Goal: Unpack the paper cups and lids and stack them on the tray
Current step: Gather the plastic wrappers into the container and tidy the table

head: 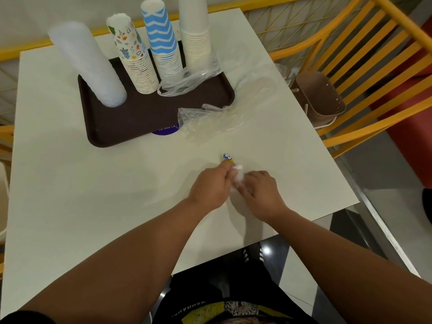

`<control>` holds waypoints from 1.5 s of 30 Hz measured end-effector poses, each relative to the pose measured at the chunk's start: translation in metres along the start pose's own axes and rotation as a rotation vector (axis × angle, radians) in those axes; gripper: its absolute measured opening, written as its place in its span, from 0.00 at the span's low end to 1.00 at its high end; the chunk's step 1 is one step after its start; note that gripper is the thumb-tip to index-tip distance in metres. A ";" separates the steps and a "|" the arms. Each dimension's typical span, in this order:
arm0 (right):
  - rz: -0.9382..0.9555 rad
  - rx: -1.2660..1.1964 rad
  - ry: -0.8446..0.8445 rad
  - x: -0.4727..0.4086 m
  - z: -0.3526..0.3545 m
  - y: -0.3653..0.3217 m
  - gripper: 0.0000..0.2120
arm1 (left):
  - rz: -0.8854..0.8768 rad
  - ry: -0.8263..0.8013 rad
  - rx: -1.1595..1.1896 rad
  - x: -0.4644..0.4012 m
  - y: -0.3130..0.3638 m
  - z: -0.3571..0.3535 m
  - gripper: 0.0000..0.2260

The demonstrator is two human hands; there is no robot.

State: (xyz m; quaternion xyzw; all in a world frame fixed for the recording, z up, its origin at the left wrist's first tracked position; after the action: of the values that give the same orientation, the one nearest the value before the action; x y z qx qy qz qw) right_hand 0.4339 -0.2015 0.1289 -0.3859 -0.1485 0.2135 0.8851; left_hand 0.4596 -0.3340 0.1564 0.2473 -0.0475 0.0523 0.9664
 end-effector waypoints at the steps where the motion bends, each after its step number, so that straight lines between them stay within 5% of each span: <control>1: -0.068 -0.053 0.028 -0.006 0.003 -0.001 0.18 | 0.063 0.006 0.054 -0.007 -0.001 0.000 0.11; 7: -0.303 -0.055 0.047 -0.031 0.003 0.003 0.10 | 0.436 0.147 0.177 -0.015 -0.025 -0.004 0.14; 12: -0.317 -0.100 0.153 -0.033 0.005 0.005 0.18 | 0.493 -0.077 0.049 -0.015 -0.012 -0.012 0.08; 16: -0.303 0.043 0.043 -0.031 -0.002 0.005 0.07 | 0.481 -0.148 0.028 -0.009 -0.006 -0.020 0.09; 20: -0.319 -0.149 -0.004 -0.027 0.009 0.007 0.14 | 0.508 -0.172 0.262 -0.008 -0.013 -0.024 0.10; 25: -0.304 -0.744 0.026 -0.035 0.026 -0.024 0.11 | 0.536 -0.042 0.936 0.002 -0.005 0.010 0.06; 28: -0.230 -0.791 -0.044 -0.053 0.013 -0.057 0.08 | 0.553 0.129 0.917 0.011 -0.019 0.043 0.04; 30: -0.285 -0.861 -0.152 -0.062 -0.005 -0.084 0.16 | 0.588 0.208 0.825 0.022 -0.034 0.064 0.04; 35: -0.220 -0.876 -0.302 -0.080 -0.047 -0.174 0.05 | 0.591 0.333 0.805 0.065 -0.085 0.112 0.06; 45: 0.220 -0.545 -0.283 -0.108 -0.230 -0.354 0.10 | 0.759 0.692 1.264 0.173 -0.278 0.181 0.07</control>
State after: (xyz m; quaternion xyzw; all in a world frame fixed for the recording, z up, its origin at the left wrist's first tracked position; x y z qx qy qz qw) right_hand 0.5320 -0.6130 0.2311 -0.5889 -0.2793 0.3116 0.6914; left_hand 0.6533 -0.6506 0.2038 0.6830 0.2118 0.4665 0.5207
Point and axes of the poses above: each hand's wrist, its own x-axis away from the middle knuckle, its own z-axis out of the back of the hand, y = z × x, the point moved 6 cm from there along -x, towards the middle knuckle, and after that the axes turned 13 degrees about -x, right-handed, at the moved point
